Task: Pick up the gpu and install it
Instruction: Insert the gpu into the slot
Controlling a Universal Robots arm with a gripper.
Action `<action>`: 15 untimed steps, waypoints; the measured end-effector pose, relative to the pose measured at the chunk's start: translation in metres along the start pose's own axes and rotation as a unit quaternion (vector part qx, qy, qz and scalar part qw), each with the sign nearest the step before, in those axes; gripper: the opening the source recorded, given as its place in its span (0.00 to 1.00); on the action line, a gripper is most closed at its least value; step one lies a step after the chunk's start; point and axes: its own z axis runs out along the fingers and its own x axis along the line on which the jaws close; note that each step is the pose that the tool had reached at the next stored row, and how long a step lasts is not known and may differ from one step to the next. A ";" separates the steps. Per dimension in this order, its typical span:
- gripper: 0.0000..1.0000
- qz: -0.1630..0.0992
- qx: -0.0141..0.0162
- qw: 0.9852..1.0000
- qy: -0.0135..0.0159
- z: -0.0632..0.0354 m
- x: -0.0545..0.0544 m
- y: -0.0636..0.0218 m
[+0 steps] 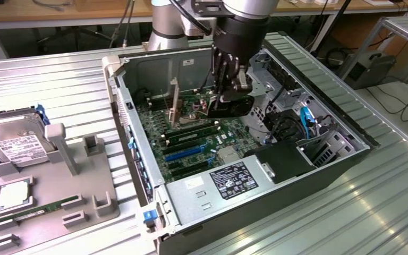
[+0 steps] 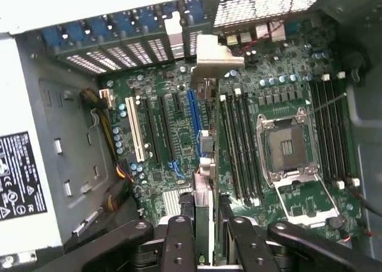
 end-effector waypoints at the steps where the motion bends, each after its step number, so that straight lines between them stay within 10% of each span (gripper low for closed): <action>1: 0.26 -0.008 0.000 1.000 0.000 0.0004 0.000 0.0000; 10: 0.26 -0.105 0.001 0.994 0.001 0.0047 0.000 0.0001; 15: 0.26 -0.106 0.005 0.994 0.001 0.0106 0.002 0.0064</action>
